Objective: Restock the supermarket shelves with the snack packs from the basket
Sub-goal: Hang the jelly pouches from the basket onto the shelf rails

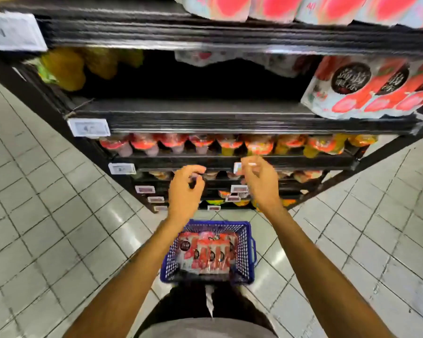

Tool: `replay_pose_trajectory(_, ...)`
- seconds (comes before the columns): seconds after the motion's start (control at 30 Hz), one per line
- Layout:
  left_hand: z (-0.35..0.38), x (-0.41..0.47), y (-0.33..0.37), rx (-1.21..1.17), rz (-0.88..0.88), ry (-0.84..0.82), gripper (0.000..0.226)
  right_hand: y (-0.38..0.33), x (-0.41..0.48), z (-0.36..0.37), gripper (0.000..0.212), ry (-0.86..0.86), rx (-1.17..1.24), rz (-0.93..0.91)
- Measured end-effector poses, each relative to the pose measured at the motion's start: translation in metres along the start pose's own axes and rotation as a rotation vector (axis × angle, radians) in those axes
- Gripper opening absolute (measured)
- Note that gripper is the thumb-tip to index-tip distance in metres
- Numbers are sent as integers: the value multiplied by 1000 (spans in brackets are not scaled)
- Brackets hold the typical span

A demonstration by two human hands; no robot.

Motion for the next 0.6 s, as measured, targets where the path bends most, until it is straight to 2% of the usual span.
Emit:
replay_pose_trajectory(0.1, 26, -30, -69, -31, -210, -74, 21, 80, -27, 21, 29, -97, -41, 192)
replay_pose_trajectory(0.23, 65, -69, -174, 31, -412, -148, 19, 182, -54, 49, 27, -140, -64, 346)
replay_pose_trajectory(0.37, 97, -103, -281, 136, -446, -243, 16, 281, -73, 85, 8, -207, -41, 549)
replay_pose_trajectory(0.47, 121, -125, -361, 186, -502, -329, 14, 355, -86, 120, 10, -283, -150, 586)
replay_pose_trajectory(0.6, 150, -140, -449, 199, -557, -297, 13, 441, -98, 177, 23, -511, -307, 649)
Point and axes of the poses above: each hand's wrist, its own x-axis towards the middle knuckle, its own z-axis out of the palm, y = z × x, the point moved 3 cm from there along x, towards the middle knuckle, and after that the axes turned 2 degrees about -z, right-handed, at the moved point
